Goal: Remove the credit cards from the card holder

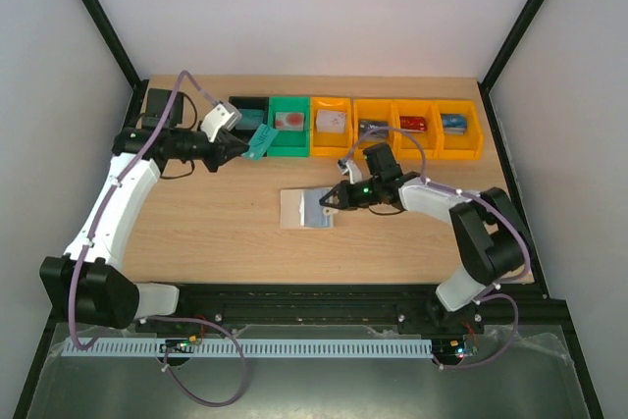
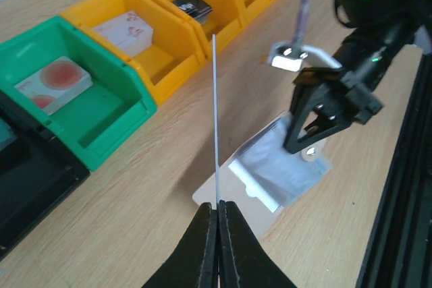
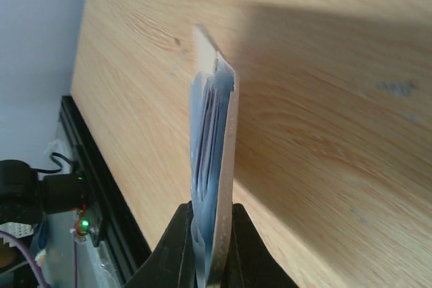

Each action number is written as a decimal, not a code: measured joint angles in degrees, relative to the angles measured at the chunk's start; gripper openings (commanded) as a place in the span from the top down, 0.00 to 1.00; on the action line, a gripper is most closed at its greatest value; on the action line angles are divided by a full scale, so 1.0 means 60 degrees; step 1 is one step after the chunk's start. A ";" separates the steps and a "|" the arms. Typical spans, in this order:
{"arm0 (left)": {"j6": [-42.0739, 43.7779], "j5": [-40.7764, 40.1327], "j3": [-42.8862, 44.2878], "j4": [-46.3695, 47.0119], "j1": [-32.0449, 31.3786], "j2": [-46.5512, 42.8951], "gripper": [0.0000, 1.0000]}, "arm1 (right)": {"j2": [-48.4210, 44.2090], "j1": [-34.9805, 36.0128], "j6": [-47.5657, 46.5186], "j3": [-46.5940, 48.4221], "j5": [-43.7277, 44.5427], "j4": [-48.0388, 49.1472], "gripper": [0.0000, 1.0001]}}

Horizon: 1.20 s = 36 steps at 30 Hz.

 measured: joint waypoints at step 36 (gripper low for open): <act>0.2018 0.1286 0.0484 -0.2659 -0.2401 0.0058 0.98 | -0.3417 0.1665 -0.2138 0.1290 0.0372 0.0459 0.46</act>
